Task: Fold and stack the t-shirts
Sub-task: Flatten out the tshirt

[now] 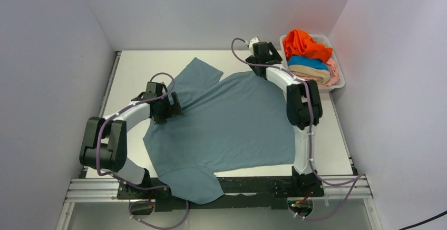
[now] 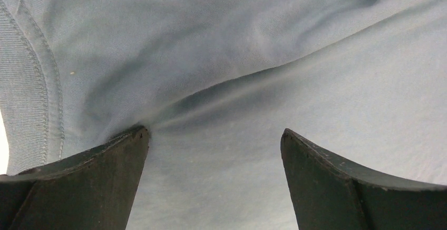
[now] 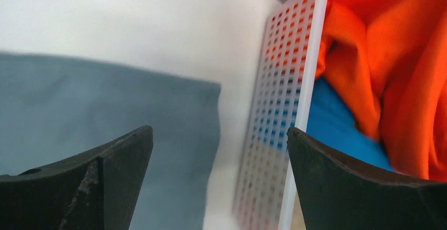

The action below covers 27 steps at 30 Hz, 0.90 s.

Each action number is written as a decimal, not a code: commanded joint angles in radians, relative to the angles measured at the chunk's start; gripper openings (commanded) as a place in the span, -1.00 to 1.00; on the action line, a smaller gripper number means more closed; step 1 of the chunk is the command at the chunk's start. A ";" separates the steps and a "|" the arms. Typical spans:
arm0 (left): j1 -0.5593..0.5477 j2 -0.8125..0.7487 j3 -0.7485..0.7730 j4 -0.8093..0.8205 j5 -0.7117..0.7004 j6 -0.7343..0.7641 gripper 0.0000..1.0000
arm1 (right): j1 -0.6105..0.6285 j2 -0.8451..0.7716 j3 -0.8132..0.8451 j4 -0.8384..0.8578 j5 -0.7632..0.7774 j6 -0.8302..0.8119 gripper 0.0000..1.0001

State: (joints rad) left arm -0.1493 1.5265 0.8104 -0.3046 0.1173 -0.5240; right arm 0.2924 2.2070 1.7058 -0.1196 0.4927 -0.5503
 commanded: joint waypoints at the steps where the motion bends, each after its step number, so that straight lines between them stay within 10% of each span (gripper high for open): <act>1: 0.011 -0.030 0.049 -0.047 0.042 -0.031 0.99 | 0.043 -0.268 -0.126 -0.143 -0.103 0.454 1.00; 13: -0.018 0.097 0.207 -0.013 0.158 -0.055 0.99 | 0.114 -0.639 -0.776 -0.091 -0.413 1.066 1.00; 27: 0.002 0.633 0.754 -0.200 0.109 -0.057 0.99 | 0.022 -0.245 -0.566 -0.007 -0.421 1.033 1.00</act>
State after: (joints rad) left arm -0.1650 1.9903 1.3785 -0.4343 0.2581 -0.5880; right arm 0.3801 1.8183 1.0645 -0.1928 0.1455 0.4648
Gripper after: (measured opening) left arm 0.994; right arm 0.997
